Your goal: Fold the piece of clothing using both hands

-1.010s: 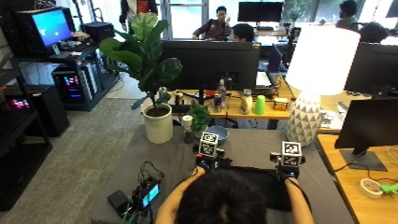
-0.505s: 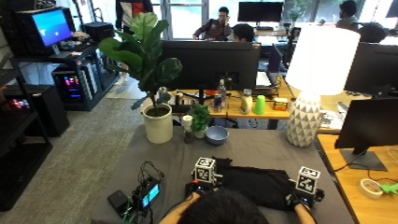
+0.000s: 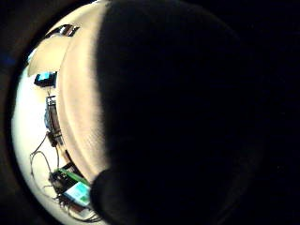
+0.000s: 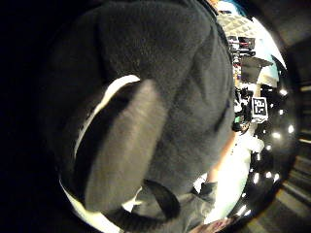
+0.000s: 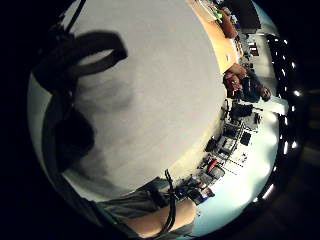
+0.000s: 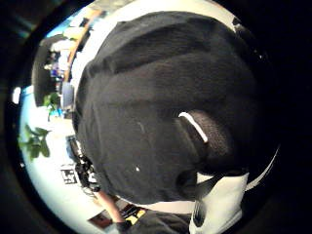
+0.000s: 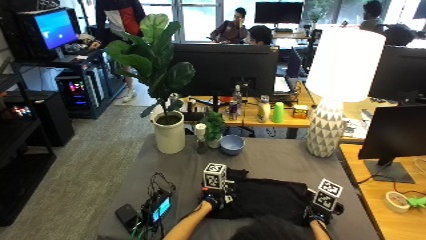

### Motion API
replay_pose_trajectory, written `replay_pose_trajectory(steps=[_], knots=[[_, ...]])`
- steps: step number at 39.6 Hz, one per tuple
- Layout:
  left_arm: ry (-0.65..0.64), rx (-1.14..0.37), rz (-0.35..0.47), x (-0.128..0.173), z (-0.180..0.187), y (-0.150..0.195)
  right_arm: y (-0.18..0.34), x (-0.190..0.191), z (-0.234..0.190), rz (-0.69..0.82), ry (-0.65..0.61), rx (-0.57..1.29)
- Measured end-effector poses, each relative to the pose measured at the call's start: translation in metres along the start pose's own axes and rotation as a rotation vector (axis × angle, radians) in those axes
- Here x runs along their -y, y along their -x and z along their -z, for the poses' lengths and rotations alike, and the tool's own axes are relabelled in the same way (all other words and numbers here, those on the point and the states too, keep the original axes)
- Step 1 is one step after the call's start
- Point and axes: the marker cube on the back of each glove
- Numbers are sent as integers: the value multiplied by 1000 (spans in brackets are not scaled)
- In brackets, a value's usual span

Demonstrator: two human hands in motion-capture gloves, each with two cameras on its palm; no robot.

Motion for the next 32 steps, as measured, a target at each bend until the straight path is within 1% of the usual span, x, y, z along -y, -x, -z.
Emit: replay_pose_trajectory(steps=[3,5,7,10,13,14,17,20,22,24,26,30,32], knots=[[-2,-22,6,-2,21,5,9,3,7,16,-28,26],[-26,-28,30,-3,38,11,14,6,11,27,-24,48],[-58,-32,52,-4,57,22,18,9,19,41,-2,79],[-79,-57,58,0,84,42,24,14,38,67,49,161],[-79,-74,73,-10,110,55,36,17,59,102,82,254],[-90,-79,74,-9,116,61,43,16,68,122,80,285],[-146,-96,73,-4,131,77,71,1,104,193,32,357],[-196,-113,88,-9,148,86,105,-37,145,266,-77,384],[-240,-125,99,-9,157,92,132,-61,157,319,-119,379],[-287,-140,108,-11,166,97,171,-81,148,384,-112,357],[-316,-152,114,-17,174,99,219,-101,129,462,-85,325],[-330,-151,126,-28,180,102,321,-144,90,623,-20,255],[-316,-142,140,-34,180,103,363,-170,74,690,24,218]])
